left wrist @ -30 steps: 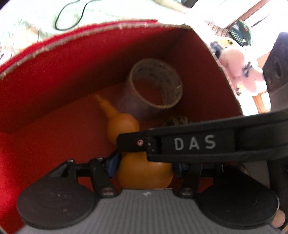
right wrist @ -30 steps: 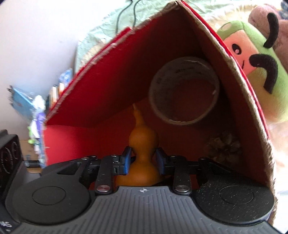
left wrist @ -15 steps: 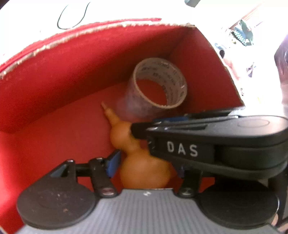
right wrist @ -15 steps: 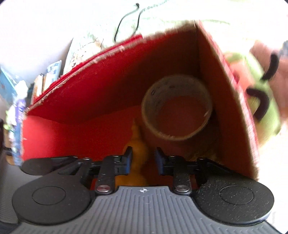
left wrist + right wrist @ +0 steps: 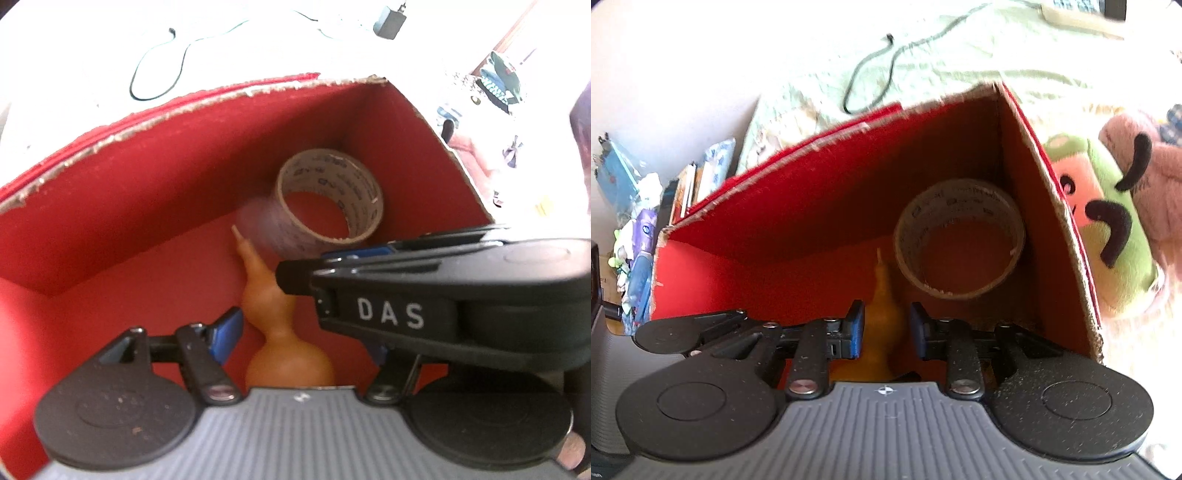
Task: Organize objects
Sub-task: 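Lower the gourd onto the box floor and open the right gripper, then withdraw the right gripper from the box toward the beige leather strap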
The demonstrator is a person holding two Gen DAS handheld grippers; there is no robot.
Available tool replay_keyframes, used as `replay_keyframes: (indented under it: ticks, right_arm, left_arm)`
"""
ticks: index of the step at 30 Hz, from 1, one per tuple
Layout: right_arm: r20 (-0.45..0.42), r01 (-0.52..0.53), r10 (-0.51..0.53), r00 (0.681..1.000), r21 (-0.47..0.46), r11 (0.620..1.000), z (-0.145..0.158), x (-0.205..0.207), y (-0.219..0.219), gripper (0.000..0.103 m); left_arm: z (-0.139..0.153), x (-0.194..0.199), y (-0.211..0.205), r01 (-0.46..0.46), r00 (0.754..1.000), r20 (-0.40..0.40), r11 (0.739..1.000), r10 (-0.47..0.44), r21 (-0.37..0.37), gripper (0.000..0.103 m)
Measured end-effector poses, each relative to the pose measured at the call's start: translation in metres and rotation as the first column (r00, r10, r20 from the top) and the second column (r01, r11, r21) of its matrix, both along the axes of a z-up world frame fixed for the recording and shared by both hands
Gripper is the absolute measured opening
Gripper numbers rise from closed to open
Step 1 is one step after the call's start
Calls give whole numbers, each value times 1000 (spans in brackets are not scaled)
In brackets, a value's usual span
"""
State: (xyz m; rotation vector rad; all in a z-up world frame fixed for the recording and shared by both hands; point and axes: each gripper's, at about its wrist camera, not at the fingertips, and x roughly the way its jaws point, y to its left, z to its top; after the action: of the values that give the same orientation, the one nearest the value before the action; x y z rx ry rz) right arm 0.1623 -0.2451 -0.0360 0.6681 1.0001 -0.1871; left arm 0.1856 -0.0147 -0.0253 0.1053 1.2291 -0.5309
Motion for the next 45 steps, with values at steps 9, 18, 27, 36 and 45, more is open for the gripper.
replay_keyframes:
  ticks: [9, 18, 27, 36, 45]
  right_arm:
    - [53, 36, -33, 998, -46, 998, 7, -9, -3, 31]
    - [107, 65, -62, 992, -30, 997, 13, -18, 6, 31]
    - [215, 27, -14, 977, -58, 998, 23, -39, 10, 30]
    - [326, -54, 102, 940, -154, 987, 40, -66, 13, 32]
    - [389, -127, 190, 901, -182, 975, 48, -95, 8, 32]
  left_arm:
    - [5, -8, -5, -34, 995, 93, 997, 28, 69, 68]
    - [21, -26, -3, -105, 977, 196, 987, 80, 124, 69]
    - [43, -59, -6, -225, 933, 328, 952, 149, 208, 71]
    - [62, -97, -21, -326, 888, 411, 913, 207, 245, 75]
    - [70, -132, -39, -440, 845, 435, 865, 310, 240, 81]
